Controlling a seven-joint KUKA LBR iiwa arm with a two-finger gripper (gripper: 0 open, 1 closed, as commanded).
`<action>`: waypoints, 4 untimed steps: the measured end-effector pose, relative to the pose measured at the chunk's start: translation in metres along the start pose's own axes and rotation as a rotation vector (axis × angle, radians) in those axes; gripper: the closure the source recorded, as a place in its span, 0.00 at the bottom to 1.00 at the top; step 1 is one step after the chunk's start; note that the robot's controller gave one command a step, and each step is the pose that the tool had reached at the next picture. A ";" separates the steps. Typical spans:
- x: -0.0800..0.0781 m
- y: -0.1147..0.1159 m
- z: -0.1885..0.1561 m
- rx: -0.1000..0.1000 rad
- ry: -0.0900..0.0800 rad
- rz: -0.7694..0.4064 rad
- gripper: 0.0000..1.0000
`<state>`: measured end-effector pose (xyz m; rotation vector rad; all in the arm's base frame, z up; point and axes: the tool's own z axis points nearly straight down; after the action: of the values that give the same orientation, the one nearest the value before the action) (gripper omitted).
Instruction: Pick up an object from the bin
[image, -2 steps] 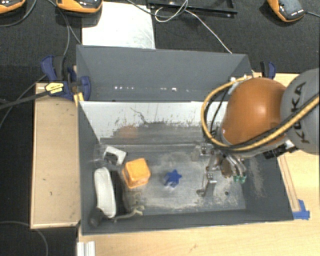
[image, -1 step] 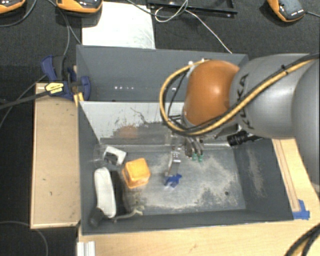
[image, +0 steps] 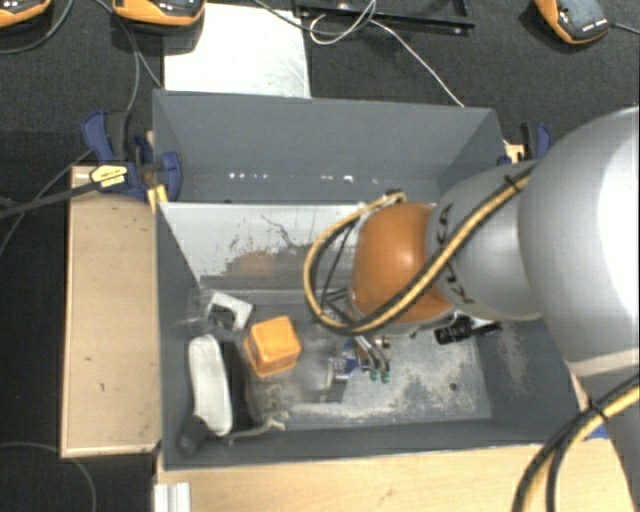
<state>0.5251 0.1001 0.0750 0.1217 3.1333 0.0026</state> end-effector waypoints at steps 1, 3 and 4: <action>-0.008 -0.017 -0.020 0.000 0.003 0.099 0.00; -0.039 0.092 -0.021 -0.003 -0.003 -0.107 1.00; -0.041 0.092 -0.098 -0.002 -0.001 -0.101 1.00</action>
Offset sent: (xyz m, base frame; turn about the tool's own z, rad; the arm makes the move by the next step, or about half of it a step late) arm 0.0445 0.0877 0.0191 -0.1056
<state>0.5726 0.1885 0.1737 -0.0365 3.1347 0.0046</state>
